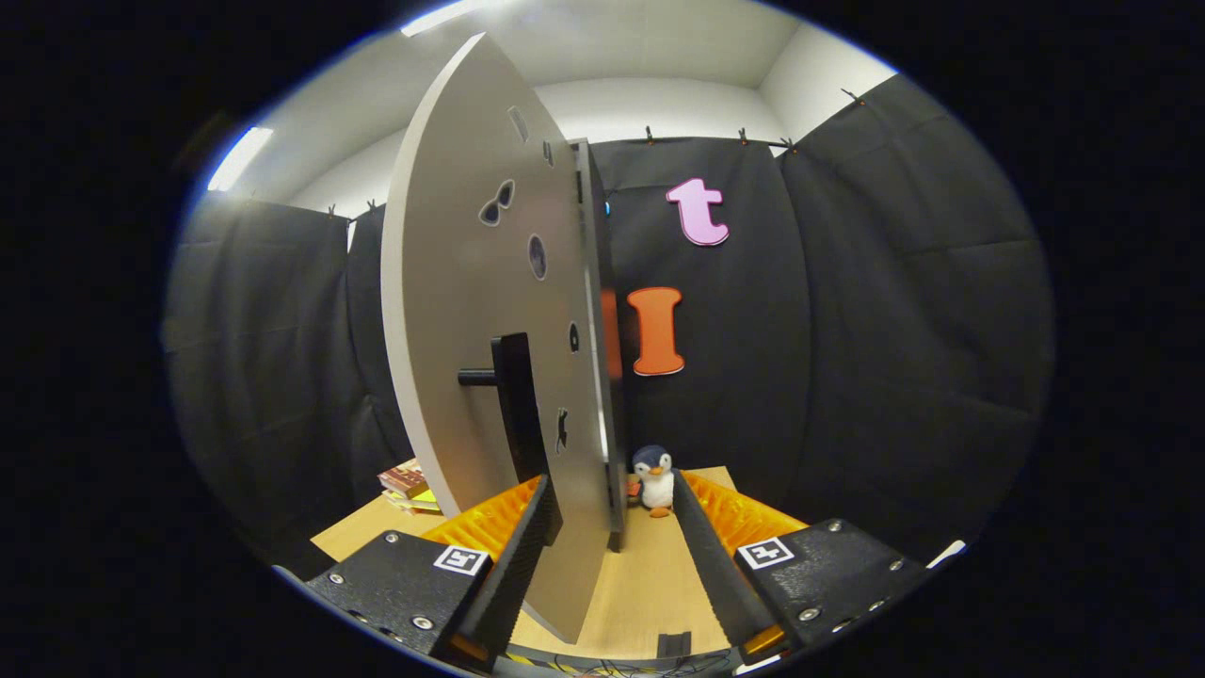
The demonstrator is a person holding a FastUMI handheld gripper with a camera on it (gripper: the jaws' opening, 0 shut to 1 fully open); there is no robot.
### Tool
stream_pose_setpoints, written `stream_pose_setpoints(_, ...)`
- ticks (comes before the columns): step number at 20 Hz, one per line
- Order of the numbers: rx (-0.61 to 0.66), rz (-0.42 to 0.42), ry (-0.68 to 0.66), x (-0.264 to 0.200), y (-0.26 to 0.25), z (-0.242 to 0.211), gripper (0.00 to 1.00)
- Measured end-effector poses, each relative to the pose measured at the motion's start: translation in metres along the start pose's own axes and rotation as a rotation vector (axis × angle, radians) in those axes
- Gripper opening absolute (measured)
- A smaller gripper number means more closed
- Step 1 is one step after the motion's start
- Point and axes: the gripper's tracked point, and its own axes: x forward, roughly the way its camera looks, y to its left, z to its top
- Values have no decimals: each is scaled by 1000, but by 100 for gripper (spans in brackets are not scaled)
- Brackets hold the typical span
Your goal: Open the shoe cabinet door, grab the shoes and put them into the shoe cabinet, then close the shoe cabinet door.
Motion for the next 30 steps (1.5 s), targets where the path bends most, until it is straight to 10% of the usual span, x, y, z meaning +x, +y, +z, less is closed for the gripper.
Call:
stream_pose_setpoints(15, -20, 385, 31, 90, 217, 1, 89)
stream_pose_setpoints(30, -108, 253, 25, 196, 272, 4, 94)
